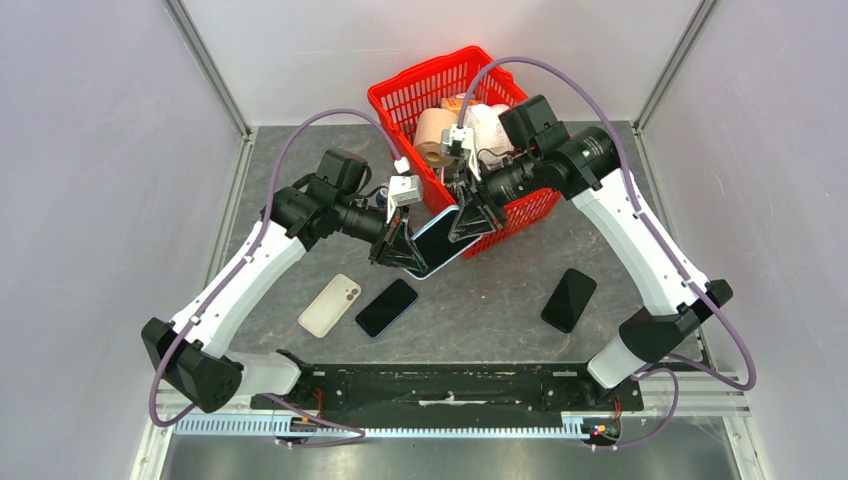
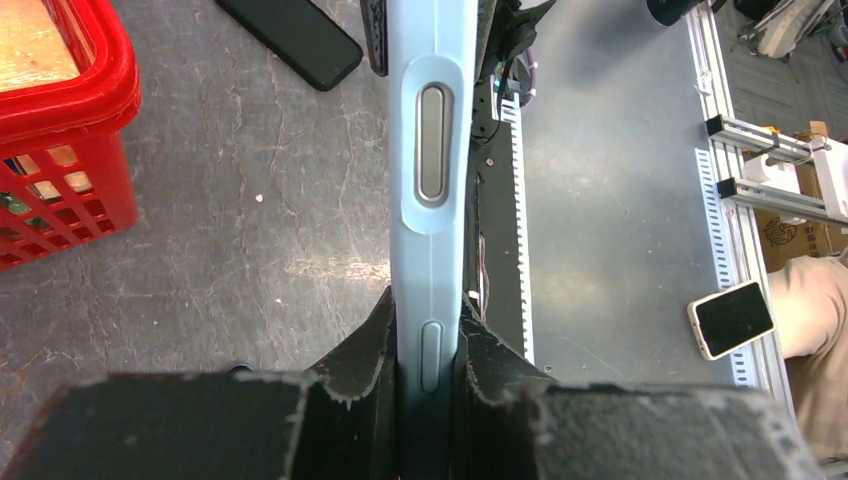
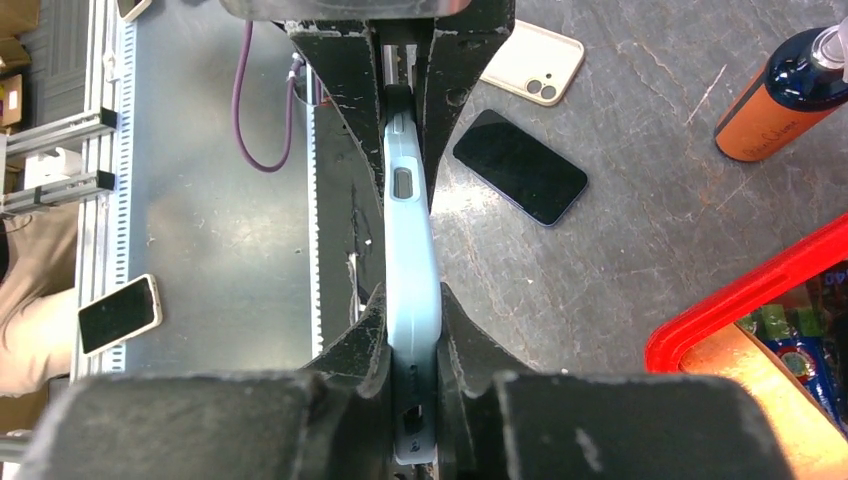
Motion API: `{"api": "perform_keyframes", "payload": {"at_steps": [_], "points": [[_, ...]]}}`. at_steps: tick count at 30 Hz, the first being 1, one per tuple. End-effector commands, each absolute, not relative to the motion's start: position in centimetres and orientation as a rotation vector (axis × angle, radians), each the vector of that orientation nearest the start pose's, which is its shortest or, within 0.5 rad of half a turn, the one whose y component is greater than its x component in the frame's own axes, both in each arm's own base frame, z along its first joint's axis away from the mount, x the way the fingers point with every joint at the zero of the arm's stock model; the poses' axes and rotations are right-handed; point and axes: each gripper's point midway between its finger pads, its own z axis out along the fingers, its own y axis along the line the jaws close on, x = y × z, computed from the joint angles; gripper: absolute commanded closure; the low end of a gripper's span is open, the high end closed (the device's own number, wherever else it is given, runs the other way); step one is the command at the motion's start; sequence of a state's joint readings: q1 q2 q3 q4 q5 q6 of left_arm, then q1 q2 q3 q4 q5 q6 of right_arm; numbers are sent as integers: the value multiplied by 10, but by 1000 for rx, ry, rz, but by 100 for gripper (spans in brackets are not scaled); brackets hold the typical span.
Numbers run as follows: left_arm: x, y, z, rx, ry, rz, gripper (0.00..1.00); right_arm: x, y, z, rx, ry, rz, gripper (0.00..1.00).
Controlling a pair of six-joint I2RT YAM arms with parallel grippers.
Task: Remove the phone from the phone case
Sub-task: Pick up the phone at the center of the board.
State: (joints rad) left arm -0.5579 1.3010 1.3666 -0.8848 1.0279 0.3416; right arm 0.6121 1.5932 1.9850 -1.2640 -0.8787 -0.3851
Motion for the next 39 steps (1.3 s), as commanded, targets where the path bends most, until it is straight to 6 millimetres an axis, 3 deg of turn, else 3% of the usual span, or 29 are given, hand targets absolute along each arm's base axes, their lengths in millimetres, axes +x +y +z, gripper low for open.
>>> {"api": "perform_keyframes", "payload": {"at_steps": [1, 3, 6, 10, 13, 18, 22, 24, 29, 39], "points": [[163, -275, 301, 1372, 1720, -1337, 98, 205, 301, 370, -1417, 1727, 1170, 70], [164, -273, 300, 1375, 1713, -1301, 98, 212, 299, 370, -1370, 1756, 1174, 55], [165, -270, 300, 1365, 1697, -1252, 98, 221, 296, 374, -1290, 1778, 1229, 42], [165, -268, 301, 1360, 1686, -1228, 98, 223, 297, 371, -1262, 1787, 1310, 41], [165, -268, 299, 1361, 1691, -1221, 98, 222, 299, 372, -1252, 1782, 1360, 46], [164, -268, 295, 1366, 1697, -1210, 98, 220, 300, 374, -1242, 1774, 1427, 65], [165, -268, 293, 1367, 1705, -1204, 98, 220, 300, 373, -1232, 1777, 1464, 62], [164, -268, 292, 1369, 1704, -1200, 98, 219, 301, 371, -1230, 1780, 1480, 67], [165, -268, 289, 1391, 1706, -1156, 98, 219, 301, 371, -1220, 1781, 1526, 98], [185, -257, 255, 1588, 1696, -620, 98, 235, 310, 351, -1054, 1892, 1752, 100]]}}
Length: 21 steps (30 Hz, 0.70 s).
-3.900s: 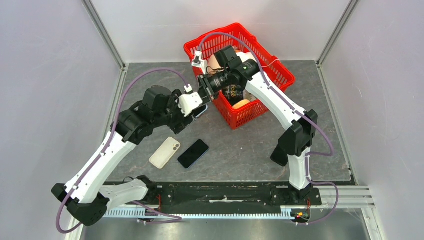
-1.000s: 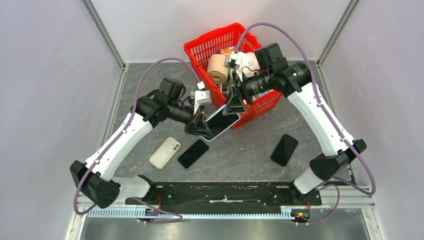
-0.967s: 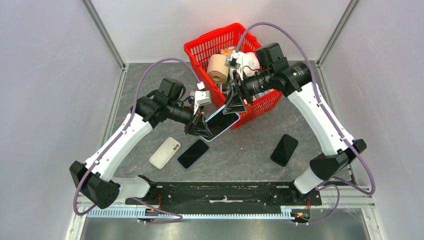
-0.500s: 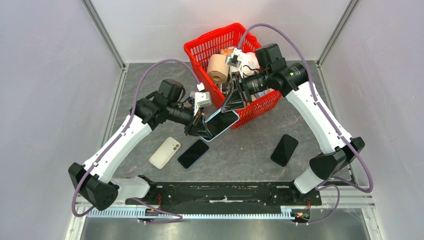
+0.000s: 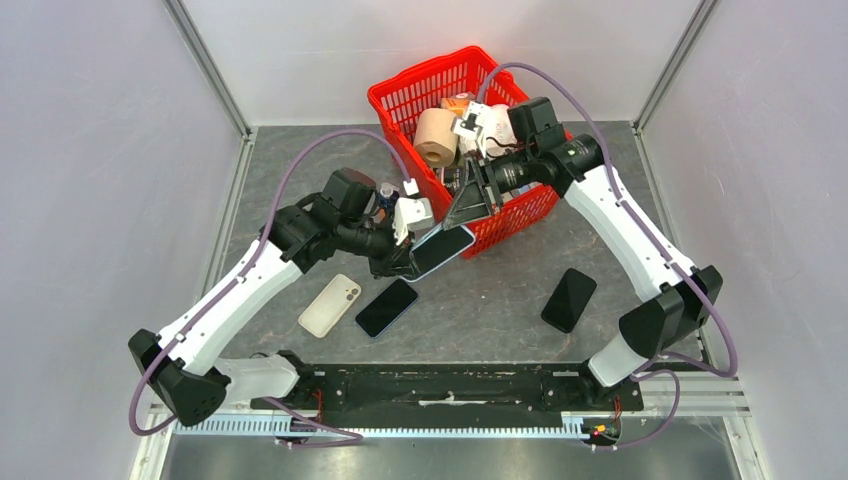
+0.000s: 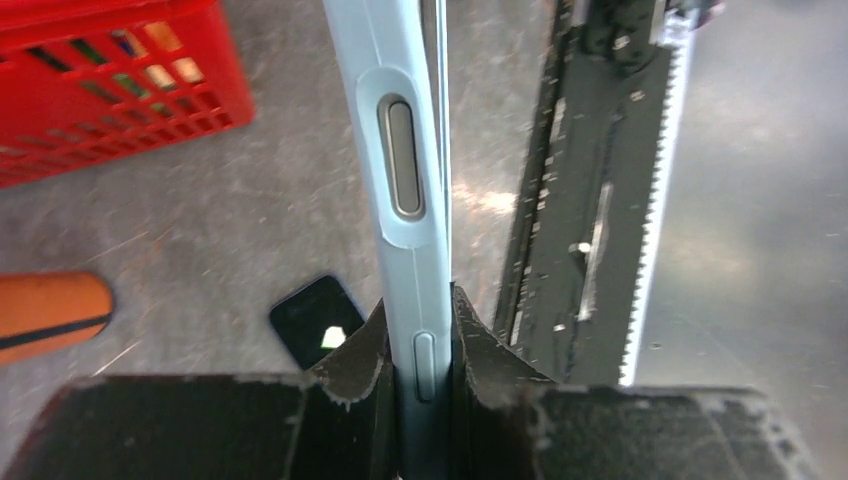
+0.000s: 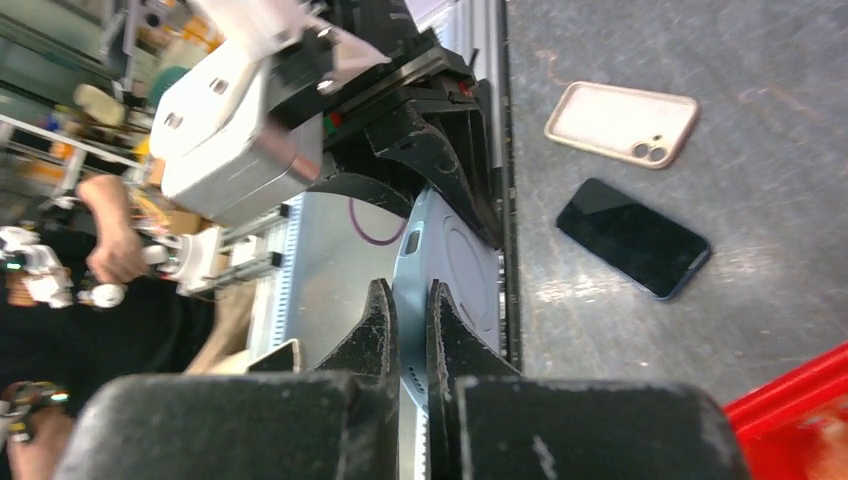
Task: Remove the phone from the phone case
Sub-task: Remove the phone case from the phone.
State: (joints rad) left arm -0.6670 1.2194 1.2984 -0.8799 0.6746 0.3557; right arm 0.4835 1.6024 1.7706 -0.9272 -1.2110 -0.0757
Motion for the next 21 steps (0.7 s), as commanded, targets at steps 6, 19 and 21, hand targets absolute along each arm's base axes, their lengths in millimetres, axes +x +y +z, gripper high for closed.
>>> {"api": "perform_keyframes", "payload": {"at_steps": [6, 19, 21], "points": [[195, -256, 251, 1641, 1671, -438, 98, 256, 318, 327, -923, 1983, 1879, 100], [199, -261, 255, 1608, 1665, -379, 98, 278, 326, 299, -826, 2093, 1852, 100], [196, -262, 257, 1598, 1667, -402, 98, 281, 322, 301, -828, 2092, 1814, 89]]}}
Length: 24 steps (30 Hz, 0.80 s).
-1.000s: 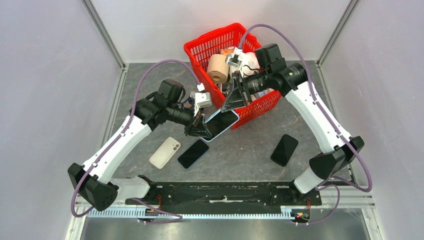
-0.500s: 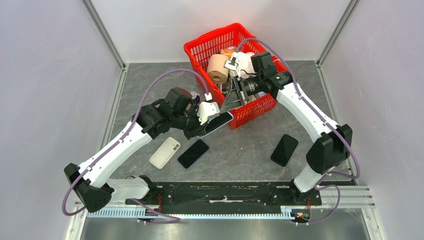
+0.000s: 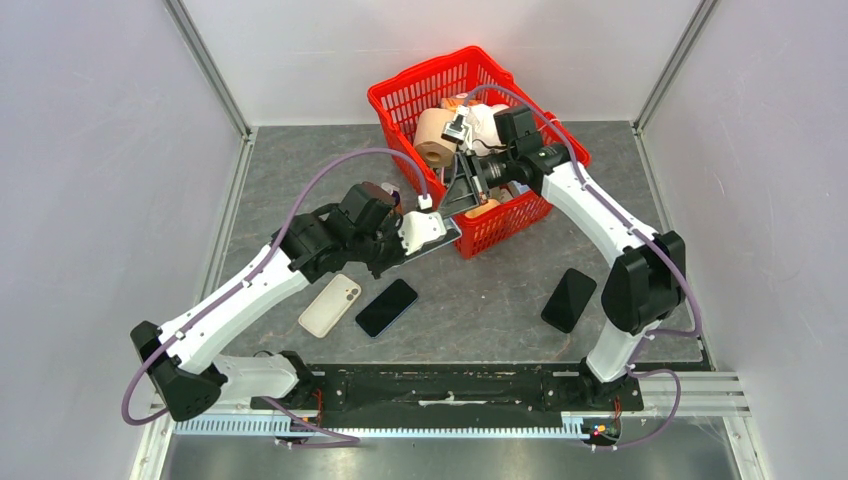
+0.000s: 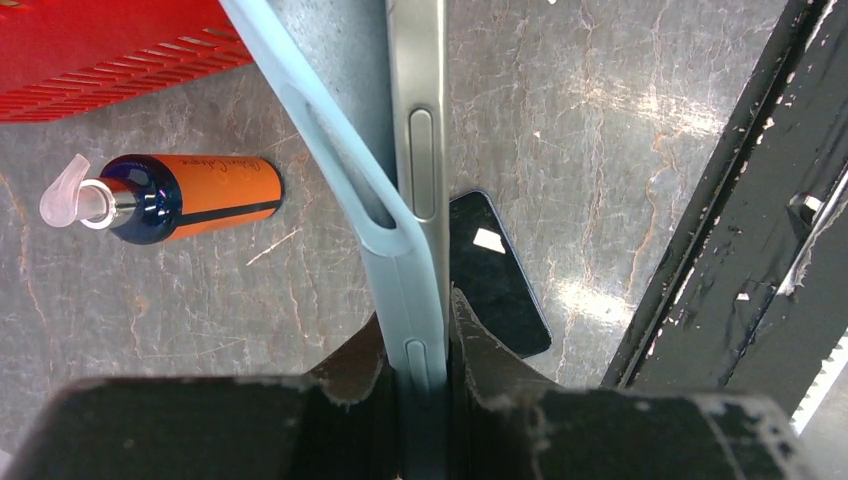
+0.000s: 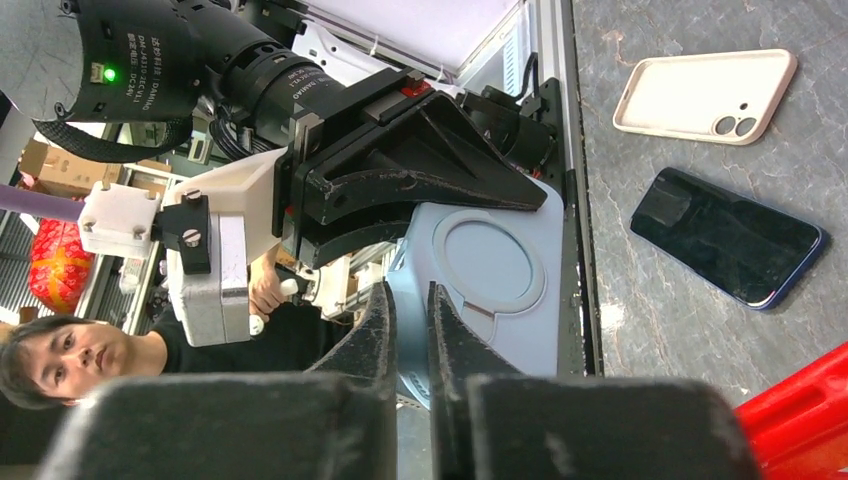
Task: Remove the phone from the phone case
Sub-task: Remove the phone case from the phone.
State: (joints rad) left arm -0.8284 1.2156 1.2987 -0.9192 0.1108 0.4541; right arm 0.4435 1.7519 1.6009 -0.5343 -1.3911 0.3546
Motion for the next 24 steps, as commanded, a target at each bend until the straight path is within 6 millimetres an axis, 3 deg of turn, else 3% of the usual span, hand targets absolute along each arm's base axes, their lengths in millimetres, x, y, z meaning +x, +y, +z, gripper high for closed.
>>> {"api": "perform_keyframes", "payload": {"at_steps": [1, 5, 9, 15, 20, 24], "points": [[194, -262, 258, 1593, 1671, -416, 98, 282, 320, 302, -839, 2088, 1783, 79], [190, -260, 266, 1557, 1680, -481, 98, 278, 308, 316, -910, 2052, 1632, 47], [187, -255, 278, 1517, 1684, -557, 98, 271, 293, 335, -952, 2000, 1519, 35], [188, -242, 290, 1438, 1704, -649, 98, 260, 265, 366, -966, 1899, 1401, 30], [191, -229, 312, 1324, 1700, -818, 98, 238, 250, 374, -1068, 1807, 1283, 29], [182, -232, 323, 1314, 1681, -950, 98, 226, 250, 374, -1104, 1780, 1311, 28]]}}
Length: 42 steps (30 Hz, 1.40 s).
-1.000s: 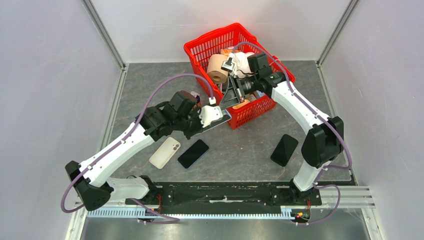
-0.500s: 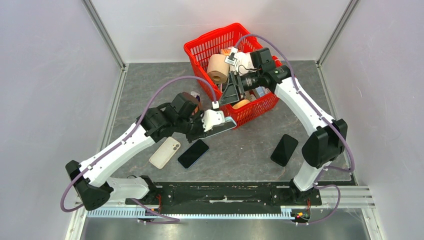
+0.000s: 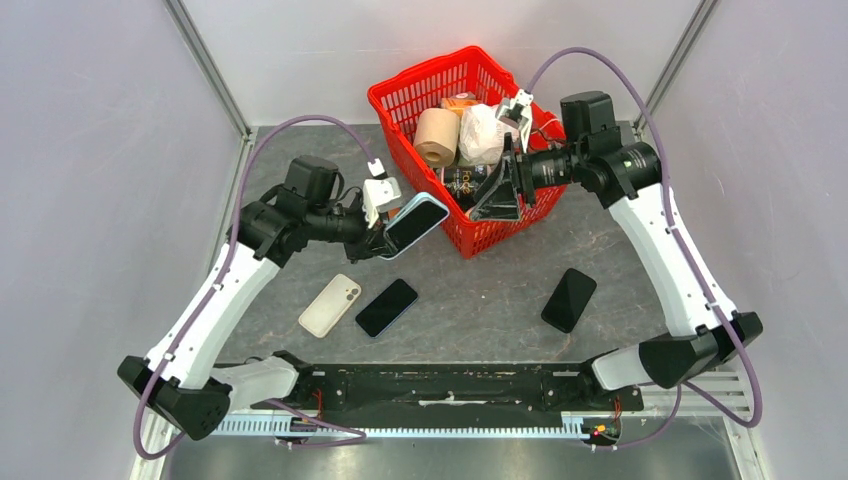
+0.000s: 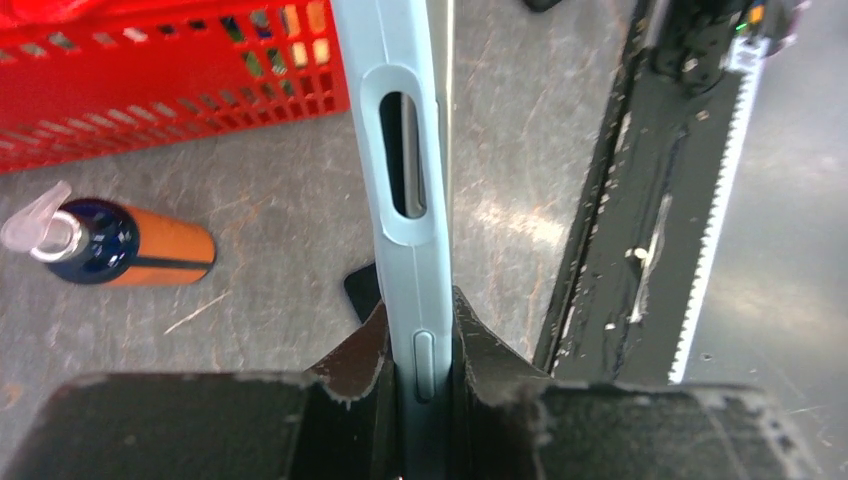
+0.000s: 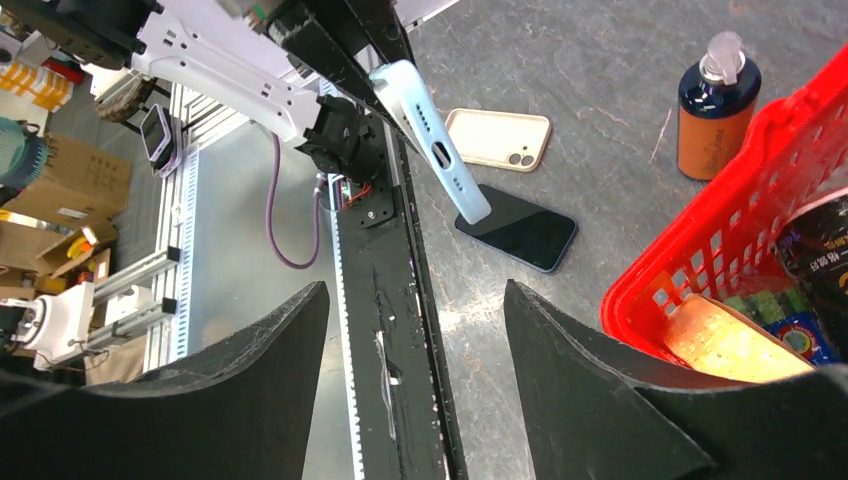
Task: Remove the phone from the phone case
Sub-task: Remove the phone case from the phone.
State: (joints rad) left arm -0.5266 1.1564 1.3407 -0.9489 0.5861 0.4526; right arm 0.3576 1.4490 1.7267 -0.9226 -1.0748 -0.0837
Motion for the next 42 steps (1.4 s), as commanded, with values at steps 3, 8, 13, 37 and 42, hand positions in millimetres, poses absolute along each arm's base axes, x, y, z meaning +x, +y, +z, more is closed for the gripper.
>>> {"api": "perform_keyframes", "payload": {"at_steps": [3, 8, 13, 37, 42], "points": [[175, -237, 328, 1317, 1666, -1025, 98, 223, 253, 373, -1129, 1771, 1309, 28], [168, -242, 333, 1312, 1660, -1110, 98, 221, 262, 371, -1170, 1766, 1307, 30], [168, -246, 333, 1300, 1664, -1146, 98, 217, 269, 373, -1202, 1748, 1326, 34], [166, -252, 327, 1347, 1612, -1213, 98, 197, 283, 362, -1331, 1705, 1403, 100], [155, -247, 332, 1462, 1455, -1154, 98, 179, 282, 362, -1427, 1632, 1414, 100]]}}
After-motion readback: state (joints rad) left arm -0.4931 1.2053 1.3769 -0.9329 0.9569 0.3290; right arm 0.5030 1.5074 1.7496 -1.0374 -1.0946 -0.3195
